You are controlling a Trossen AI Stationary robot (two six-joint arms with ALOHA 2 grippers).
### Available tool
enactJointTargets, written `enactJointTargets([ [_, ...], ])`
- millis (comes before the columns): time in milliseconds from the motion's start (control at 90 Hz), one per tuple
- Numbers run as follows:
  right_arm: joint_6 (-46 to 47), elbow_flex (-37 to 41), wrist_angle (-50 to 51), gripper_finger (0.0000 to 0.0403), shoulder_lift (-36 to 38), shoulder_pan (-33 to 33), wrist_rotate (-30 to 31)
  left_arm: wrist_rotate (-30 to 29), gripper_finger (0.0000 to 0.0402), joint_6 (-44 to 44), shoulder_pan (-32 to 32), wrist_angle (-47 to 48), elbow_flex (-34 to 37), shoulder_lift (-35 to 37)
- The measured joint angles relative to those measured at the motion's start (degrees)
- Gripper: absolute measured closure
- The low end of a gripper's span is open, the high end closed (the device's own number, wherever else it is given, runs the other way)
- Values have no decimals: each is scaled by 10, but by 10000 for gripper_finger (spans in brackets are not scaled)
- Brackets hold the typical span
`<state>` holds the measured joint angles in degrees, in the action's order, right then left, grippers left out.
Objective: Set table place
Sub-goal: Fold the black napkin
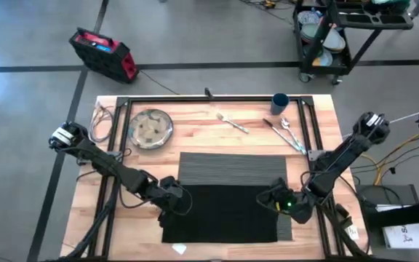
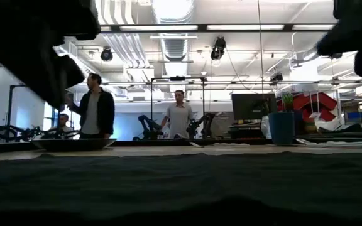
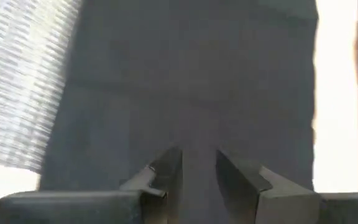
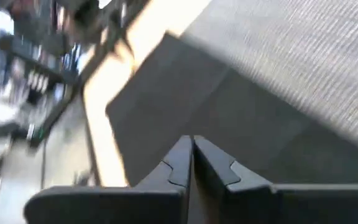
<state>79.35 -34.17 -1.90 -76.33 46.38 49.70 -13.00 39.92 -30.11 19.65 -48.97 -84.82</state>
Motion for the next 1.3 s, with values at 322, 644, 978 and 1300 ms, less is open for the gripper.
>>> enactJointTargets([
  [322, 46, 0, -1, 403, -25, -62, 118, -280, 324, 87, 46, -77, 0, -14],
  [644, -44, 0, -5, 403, -12, -136, -95, -101, 326, -13, 131, -257, 0, -61],
  [978, -142, 0, -1, 403, -10, -151, -529, 264, 326, -89, 155, -296, 0, -79],
  [1300, -73, 0, -10, 403, -10, -155, -249, 98, 326, 65, 158, -284, 0, -60],
])
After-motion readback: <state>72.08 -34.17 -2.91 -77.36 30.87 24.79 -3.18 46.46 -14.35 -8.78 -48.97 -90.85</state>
